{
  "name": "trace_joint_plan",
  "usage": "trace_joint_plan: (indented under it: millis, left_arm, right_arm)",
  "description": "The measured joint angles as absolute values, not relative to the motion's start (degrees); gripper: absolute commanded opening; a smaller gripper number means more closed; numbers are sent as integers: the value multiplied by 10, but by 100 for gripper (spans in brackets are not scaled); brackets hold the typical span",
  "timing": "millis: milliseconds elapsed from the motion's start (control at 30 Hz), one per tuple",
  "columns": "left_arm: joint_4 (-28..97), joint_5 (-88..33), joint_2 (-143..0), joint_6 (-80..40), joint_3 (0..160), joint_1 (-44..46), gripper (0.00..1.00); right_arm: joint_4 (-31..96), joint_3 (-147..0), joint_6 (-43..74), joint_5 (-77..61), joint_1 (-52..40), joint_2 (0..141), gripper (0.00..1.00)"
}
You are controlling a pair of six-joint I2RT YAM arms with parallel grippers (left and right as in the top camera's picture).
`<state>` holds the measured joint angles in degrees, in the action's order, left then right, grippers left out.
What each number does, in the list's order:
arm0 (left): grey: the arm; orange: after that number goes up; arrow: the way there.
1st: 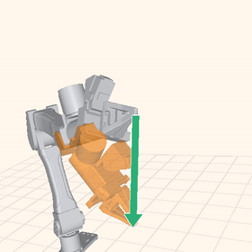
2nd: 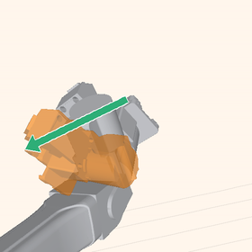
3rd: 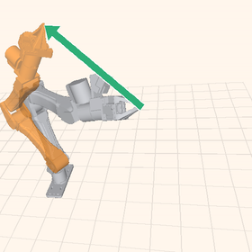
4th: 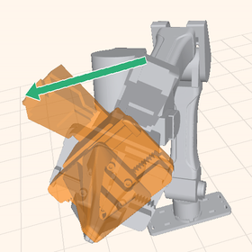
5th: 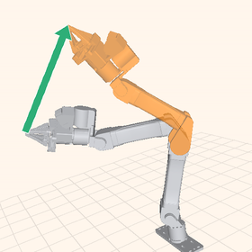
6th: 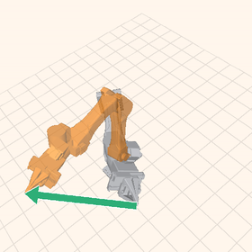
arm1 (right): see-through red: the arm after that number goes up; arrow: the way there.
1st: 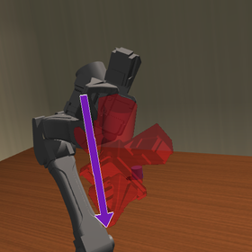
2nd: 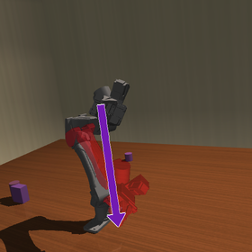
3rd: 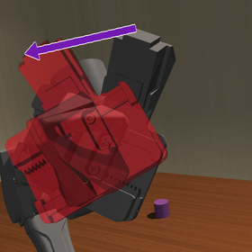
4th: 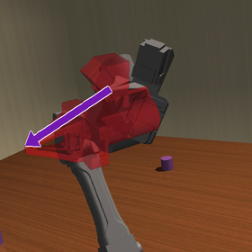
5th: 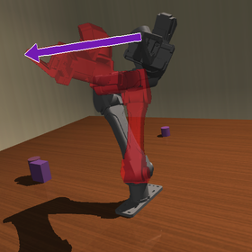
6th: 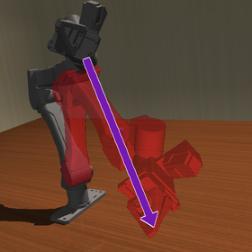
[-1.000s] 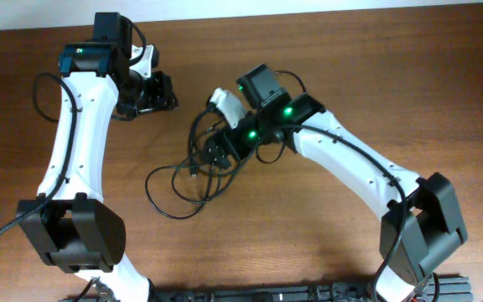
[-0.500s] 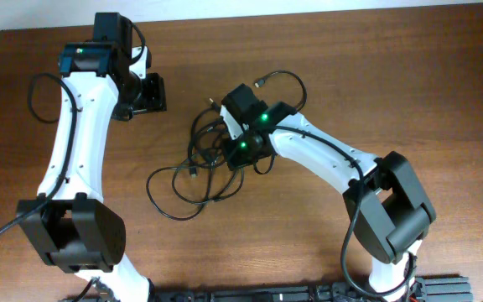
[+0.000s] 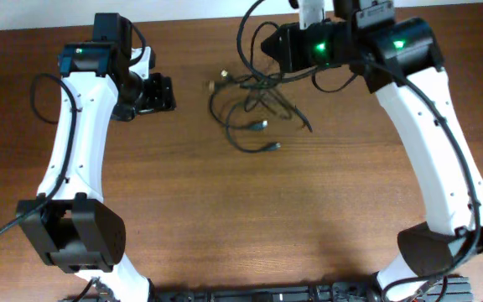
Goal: Untangle cables
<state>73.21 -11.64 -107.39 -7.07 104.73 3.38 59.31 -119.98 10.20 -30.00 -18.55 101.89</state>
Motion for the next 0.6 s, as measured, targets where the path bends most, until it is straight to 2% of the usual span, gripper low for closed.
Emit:
trace_joint_plan:
  millis: [200, 400, 467, 600]
  left_arm:
    - [710, -207, -1134, -55, 1047, 86, 79]
    - [678, -351, -1202, 78, 1047, 179, 79]
    - [665, -359, -1205, 99, 1047, 199, 76]
    - [603, -333, -1206, 111, 1047, 225, 77]
  right_arm:
    - [544, -1200, 88, -316, -192, 1006, 4]
    - [533, -1200, 86, -316, -192, 1003, 4]
    - [533, -1200, 85, -316, -192, 1003, 4]
    - [542, -1200, 86, -316, -192, 1003, 4]
